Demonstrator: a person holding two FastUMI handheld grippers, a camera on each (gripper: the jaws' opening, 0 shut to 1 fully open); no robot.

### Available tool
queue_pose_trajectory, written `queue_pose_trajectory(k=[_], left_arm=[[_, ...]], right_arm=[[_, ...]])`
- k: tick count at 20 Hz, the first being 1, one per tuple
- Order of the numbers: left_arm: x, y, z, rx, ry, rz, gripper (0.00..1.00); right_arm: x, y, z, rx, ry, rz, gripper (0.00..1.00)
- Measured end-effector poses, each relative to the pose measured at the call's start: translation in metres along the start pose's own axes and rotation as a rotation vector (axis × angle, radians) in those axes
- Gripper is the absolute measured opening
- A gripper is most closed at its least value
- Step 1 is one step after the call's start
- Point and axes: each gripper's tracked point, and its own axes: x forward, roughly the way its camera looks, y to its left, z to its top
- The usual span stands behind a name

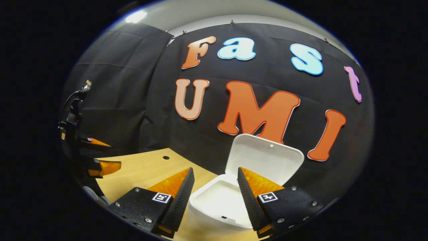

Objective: Press the lid of the desktop garbage bin to open it, pick up the crumpled paper on the desktop and throw it into the bin, then pick up the pop can on the desktop and drop it into the bin, and finally close the garbage bin lid.

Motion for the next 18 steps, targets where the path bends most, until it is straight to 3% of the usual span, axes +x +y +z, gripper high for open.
queue_pose_trajectory(k=[4, 5, 7, 11, 13, 18], left_arm=[[-0.006, -0.007, -0.009, -0.084, 0.029, -0.02, 1.0], [-0.007, -0.006, -0.014, -0.092, 0.038, -0.009, 0.96], [-0.008, -0.005, -0.02, -0.111, 0.062, -0.002, 1.0], [-0.017, -0.006, -0.039, -0.188, 0.127, -0.005, 0.96], [-0.021, -0.005, -0.05, -0.216, 0.158, 0.013, 1.0], [-0.037, -0.004, -0.079, -0.221, 0.231, 0.063, 0.97]], right_arm=[[-0.007, 0.041, -0.022, 0.0, 0.028, 0.124, 0.89], [-0.009, 0.051, -0.024, 0.001, 0.025, 0.155, 0.93], [-0.013, 0.066, -0.038, 0.003, 0.042, 0.208, 0.97], [-0.014, 0.091, -0.07, 0.007, 0.097, 0.281, 0.98], [-0.012, 0.101, -0.085, 0.009, 0.124, 0.318, 0.98], [0.004, 0.129, -0.117, 0.057, 0.196, 0.416, 0.98]])
